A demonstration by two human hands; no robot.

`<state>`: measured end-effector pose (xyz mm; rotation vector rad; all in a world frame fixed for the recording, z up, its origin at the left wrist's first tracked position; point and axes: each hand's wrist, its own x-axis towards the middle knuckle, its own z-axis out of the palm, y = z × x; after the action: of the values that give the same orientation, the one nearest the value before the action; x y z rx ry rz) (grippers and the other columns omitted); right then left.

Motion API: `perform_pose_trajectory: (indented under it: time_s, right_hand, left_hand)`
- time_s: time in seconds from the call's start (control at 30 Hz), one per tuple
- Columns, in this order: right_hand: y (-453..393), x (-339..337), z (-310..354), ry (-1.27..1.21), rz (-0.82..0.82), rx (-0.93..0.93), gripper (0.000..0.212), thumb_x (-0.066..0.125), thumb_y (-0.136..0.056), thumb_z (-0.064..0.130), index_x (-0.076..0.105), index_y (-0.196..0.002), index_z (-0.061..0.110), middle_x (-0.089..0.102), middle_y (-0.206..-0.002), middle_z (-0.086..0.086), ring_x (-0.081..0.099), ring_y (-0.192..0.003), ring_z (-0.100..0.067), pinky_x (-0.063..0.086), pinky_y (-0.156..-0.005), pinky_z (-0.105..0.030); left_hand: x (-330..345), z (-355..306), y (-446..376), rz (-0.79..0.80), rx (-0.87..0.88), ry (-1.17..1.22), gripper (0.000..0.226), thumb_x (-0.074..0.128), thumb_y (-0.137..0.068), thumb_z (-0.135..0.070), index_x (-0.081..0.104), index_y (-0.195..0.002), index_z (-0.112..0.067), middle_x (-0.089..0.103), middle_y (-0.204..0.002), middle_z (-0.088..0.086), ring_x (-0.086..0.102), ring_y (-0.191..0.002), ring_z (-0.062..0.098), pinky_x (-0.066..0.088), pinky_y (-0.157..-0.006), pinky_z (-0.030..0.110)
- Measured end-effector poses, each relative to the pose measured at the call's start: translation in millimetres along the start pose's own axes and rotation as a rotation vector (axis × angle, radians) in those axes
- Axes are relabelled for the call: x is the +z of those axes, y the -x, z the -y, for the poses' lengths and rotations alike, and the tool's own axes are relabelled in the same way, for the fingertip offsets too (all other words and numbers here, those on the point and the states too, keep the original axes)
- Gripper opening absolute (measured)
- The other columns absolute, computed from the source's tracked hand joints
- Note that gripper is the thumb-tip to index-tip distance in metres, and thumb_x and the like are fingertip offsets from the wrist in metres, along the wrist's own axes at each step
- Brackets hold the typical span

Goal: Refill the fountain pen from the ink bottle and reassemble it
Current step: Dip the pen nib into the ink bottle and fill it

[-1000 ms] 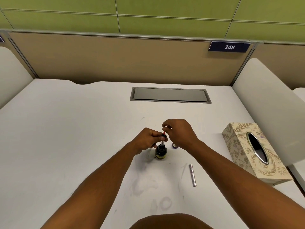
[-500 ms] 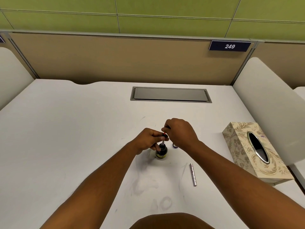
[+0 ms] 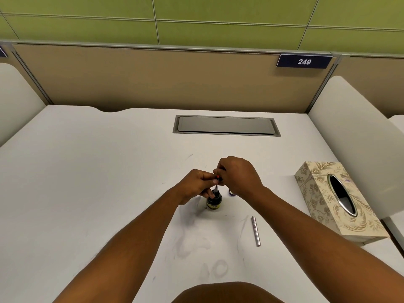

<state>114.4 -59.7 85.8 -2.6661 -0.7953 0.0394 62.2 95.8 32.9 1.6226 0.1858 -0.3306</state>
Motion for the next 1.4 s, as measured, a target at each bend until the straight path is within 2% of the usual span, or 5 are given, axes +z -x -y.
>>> perform_pose_trajectory:
  time_s: [0.47, 0.63, 0.8, 1.0, 1.4]
  right_hand:
    - [0.4, 1.5, -2.1, 0.0, 0.013, -0.084, 0.022, 0.053, -0.096, 0.022, 0.07, -0.108, 0.016, 0.068, -0.098, -0.005, 0.062, -0.09, -0.025, 0.044, -0.072, -0.032]
    - [0.9, -0.5, -0.6, -0.002, 0.009, -0.059, 0.021, 0.052, -0.095, 0.025, 0.071, -0.098, 0.016, 0.067, -0.094, -0.003, 0.061, -0.086, -0.023, 0.045, -0.071, -0.033]
    - [2.3, 0.0, -0.9, 0.03, -0.015, -0.018, 0.023, 0.055, -0.094, 0.034, 0.066, -0.092, 0.015, 0.064, -0.089, -0.001, 0.06, -0.081, -0.022, 0.037, -0.065, -0.03]
    - [2.7, -2.8, -0.2, -0.018, 0.033, -0.049, 0.027, 0.051, -0.097, 0.031, 0.066, -0.117, 0.021, 0.067, -0.106, 0.0, 0.062, -0.097, -0.022, 0.049, -0.079, -0.035]
    - [2.7, -2.0, -1.6, 0.042, 0.032, -0.032, 0.021, 0.053, -0.094, 0.034, 0.066, -0.093, 0.017, 0.062, -0.09, 0.0, 0.06, -0.082, -0.023, 0.042, -0.066, -0.032]
  left_hand:
    - [0.1, -5.9, 7.3, -0.036, 0.003, 0.052, 0.019, 0.059, -0.098, -0.012, 0.073, -0.11, -0.017, 0.078, -0.087, -0.011, 0.058, -0.055, 0.009, 0.047, -0.057, 0.02]
    - [0.0, -3.0, 6.8, -0.037, -0.001, 0.044, 0.019, 0.061, -0.097, -0.013, 0.077, -0.1, -0.023, 0.074, -0.09, 0.002, 0.055, -0.055, 0.011, 0.044, -0.057, 0.022]
    - [1.2, -4.9, 8.3, -0.019, -0.01, 0.039, 0.018, 0.06, -0.098, -0.011, 0.073, -0.11, -0.015, 0.077, -0.085, -0.014, 0.056, -0.053, 0.008, 0.044, -0.056, 0.019]
    - [0.5, -8.3, 8.2, -0.022, -0.006, 0.026, 0.017, 0.059, -0.098, -0.012, 0.072, -0.108, -0.017, 0.075, -0.079, -0.015, 0.054, -0.054, 0.009, 0.043, -0.057, 0.02]
    - [-0.5, -6.3, 6.7, -0.011, -0.019, 0.022, 0.018, 0.06, -0.098, -0.011, 0.072, -0.11, -0.015, 0.077, -0.088, -0.012, 0.053, -0.054, 0.009, 0.044, -0.057, 0.019]
